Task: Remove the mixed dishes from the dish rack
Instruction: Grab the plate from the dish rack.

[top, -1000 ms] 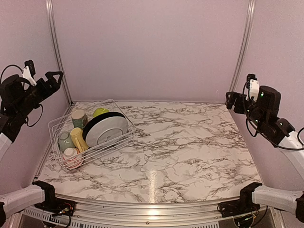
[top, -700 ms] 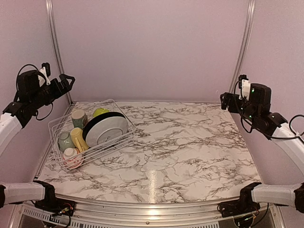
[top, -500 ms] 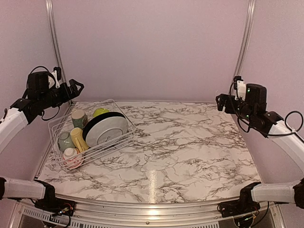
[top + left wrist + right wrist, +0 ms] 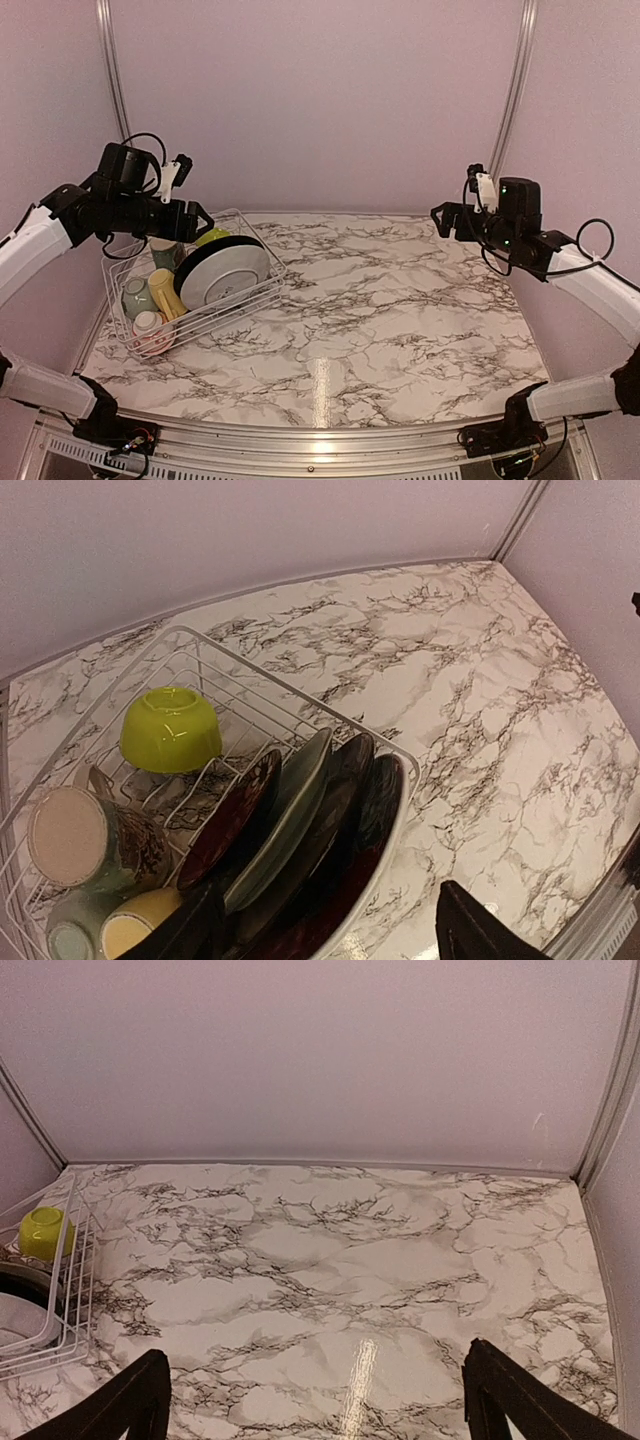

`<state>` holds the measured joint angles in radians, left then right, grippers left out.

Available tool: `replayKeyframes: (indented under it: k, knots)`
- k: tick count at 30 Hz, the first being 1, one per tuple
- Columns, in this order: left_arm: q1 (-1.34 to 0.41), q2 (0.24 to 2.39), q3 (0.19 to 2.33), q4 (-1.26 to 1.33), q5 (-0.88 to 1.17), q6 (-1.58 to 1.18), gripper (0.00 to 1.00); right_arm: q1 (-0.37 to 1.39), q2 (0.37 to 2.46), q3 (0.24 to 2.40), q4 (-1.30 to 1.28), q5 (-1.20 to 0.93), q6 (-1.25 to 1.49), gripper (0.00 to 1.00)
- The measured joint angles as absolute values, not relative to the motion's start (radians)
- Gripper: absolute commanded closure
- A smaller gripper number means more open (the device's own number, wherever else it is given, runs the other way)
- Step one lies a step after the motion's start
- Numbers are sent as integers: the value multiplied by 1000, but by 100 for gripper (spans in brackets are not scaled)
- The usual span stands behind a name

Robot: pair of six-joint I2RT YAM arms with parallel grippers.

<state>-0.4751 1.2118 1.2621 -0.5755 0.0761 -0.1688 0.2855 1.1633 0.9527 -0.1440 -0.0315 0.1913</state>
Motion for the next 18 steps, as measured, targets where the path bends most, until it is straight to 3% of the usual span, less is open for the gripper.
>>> replayKeyframes:
  k: [13,18]
  knots:
    - [-648,1368,1385,-842,47,-32,46,289,1193,937,-91,-104,202,1]
    - [-656,1438,1436,-860,-47,-22,45,291,1193,937,-87,-107,200,1]
